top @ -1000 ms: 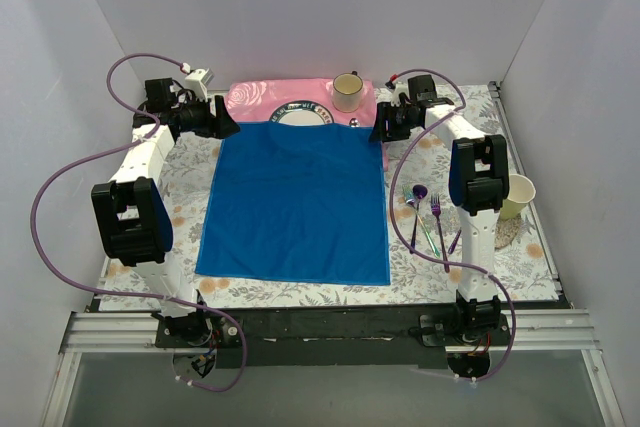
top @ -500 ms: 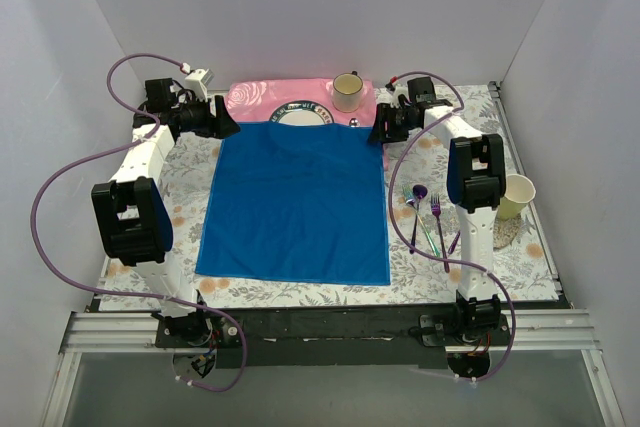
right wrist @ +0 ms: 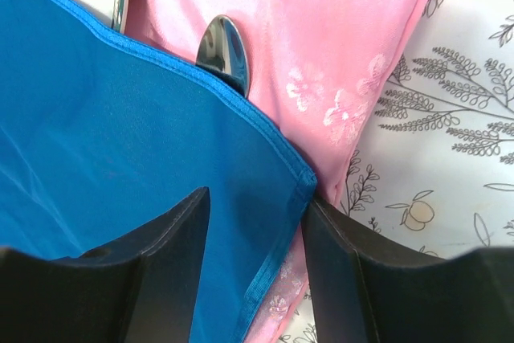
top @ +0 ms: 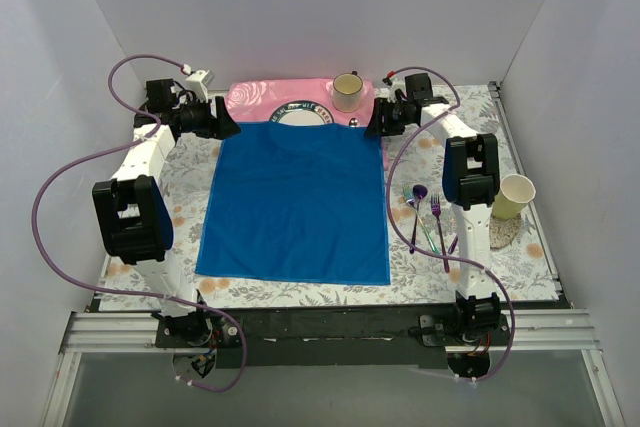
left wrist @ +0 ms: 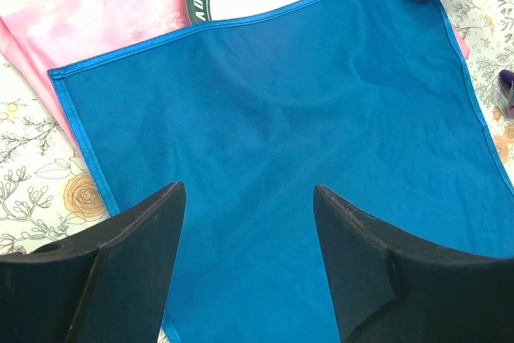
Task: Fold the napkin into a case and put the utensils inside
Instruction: Pick up the flattened napkin from the center of the board.
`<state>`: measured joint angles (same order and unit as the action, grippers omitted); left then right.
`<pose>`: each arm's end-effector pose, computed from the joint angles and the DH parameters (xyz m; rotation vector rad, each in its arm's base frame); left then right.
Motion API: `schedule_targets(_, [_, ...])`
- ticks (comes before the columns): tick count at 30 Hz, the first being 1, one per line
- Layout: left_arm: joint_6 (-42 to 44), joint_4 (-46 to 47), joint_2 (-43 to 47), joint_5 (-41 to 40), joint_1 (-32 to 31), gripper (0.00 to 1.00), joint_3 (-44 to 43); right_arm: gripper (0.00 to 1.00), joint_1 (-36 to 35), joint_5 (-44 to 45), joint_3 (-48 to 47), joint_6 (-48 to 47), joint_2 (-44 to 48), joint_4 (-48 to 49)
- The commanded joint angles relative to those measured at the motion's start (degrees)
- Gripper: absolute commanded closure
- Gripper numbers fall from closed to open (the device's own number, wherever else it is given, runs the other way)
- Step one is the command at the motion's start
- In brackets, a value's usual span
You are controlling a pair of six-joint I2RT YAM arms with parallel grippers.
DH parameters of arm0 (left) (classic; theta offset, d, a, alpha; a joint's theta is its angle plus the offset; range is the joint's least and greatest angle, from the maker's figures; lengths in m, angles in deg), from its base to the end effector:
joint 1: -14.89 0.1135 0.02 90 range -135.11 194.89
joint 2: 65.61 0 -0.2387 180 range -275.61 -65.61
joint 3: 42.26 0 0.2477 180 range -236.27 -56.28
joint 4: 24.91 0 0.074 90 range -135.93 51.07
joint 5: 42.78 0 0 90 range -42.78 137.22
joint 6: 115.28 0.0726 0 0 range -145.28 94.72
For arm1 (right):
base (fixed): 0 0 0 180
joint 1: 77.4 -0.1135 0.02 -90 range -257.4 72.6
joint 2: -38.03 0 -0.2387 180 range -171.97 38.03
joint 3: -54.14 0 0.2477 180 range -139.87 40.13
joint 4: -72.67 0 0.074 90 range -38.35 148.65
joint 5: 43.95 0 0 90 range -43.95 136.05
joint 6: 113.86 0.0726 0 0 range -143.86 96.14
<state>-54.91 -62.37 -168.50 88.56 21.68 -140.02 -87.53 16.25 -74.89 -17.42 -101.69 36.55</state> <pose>0.4173 0.0014 0.2371 -0.3520 2.2726 -1.0362 0.5245 0.1304 0.1220 -0.3250 2.3553 0.7575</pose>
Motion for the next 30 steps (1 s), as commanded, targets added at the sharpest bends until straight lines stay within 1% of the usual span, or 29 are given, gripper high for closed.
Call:
schedule_targets(1, [0.4,0.3,0.1,0.7,-0.1,0.36,-1.9,0.44,0.1,0.5,-3.3,-1.2,-1.4,2.2])
schedule_targets(4, [0.5,0.3,0.0,0.6,-0.1,0.36,-1.9,0.48,0.2,0.8,-3.5,-2.0,-1.4,2.2])
schedule_targets(12, [0.3,0.2,0.0,0.8,-0.1,0.35,-1.9,0.49,0.1,2.2,-4.1,-3.2,-0.3,2.8])
schedule_targets(15, [0.4,0.2,0.0,0.8,-0.1,0.36,-1.9,0.52,0.2,2.7,-4.3,-3.4,-0.3,2.9])
schedule_targets(18, [0.5,0.2,0.1,1.0,-0.1,0.36,-1.8,0.59,0.2,2.9,-4.3,-3.4,-0.2,3.2])
schedule_targets(21, [0.6,0.2,0.2,0.8,-0.1,0.36,-1.2,0.75,0.2,2.6,-4.4,-3.5,0.1,3.2])
schedule_targets(22, [0.6,0.1,0.2,0.6,-0.1,0.36,-1.1,0.87,0.2,1.8,-4.3,-3.6,0.6,3.2])
schedule_targets(23, [0.5,0.1,0.3,0.7,0.0,0.35,-0.9,0.94,0.2,1.2,-4.2,-3.8,1.0,3.1])
schedule_targets(24, [0.6,-0.3,0.3,0.7,0.0,0.35,-0.9,0.99,0.2,0.4,-4.0,-3.9,1.3,3.1])
schedule_targets(27, [0.4,-1.7,0.1,1.5,0.5,0.34,-1.6,0.99,0.0,-7.9,-2.1,-4.6,3.6,4.0])
schedule_targets(30, [0.3,-3.9,-0.6,2.6,1.7,0.33,-2.9,0.99,-1.3,-11.1,0.8,-6.3,7.7,4.6])
